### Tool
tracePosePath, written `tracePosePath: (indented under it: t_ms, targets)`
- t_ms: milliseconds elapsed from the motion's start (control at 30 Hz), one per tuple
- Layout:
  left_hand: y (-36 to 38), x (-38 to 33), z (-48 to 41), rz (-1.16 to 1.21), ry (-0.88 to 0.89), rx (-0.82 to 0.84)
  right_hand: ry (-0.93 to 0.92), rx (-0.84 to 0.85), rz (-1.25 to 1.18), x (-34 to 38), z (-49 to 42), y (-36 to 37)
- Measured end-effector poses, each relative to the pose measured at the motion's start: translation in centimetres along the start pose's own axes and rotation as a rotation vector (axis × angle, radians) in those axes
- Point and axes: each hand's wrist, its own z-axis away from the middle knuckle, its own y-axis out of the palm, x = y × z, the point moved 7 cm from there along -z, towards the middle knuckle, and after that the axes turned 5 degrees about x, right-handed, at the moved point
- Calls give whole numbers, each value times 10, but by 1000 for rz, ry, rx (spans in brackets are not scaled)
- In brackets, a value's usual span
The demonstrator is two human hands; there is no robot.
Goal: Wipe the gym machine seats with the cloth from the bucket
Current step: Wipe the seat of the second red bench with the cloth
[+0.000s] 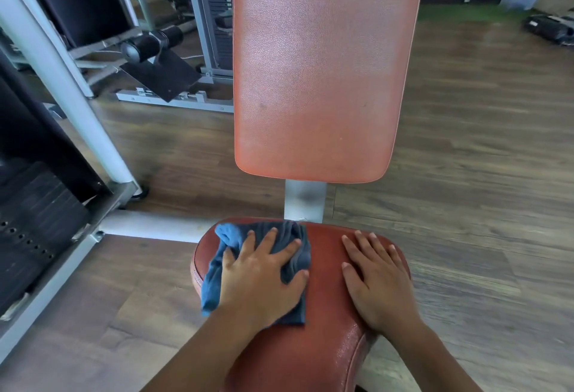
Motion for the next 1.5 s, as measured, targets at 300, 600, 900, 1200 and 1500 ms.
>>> tracePosePath:
  t_ms: [300, 600, 900, 1200, 1500]
  targets:
    - [4, -14, 80, 142, 126, -141, 9, -3, -5, 0, 0, -1]
    - [-4, 29, -8, 137, 12, -69, 8, -9, -12, 0, 0, -1]
    - [-1, 2, -31, 67, 31, -49, 14, -24, -26, -1, 0, -1]
    - [-8, 3, 68, 225, 278, -182, -8, -8, -39, -3, -2, 1]
    - [-10, -22, 124, 206, 566, -305, -29, 126, -2, -1, -6, 2]
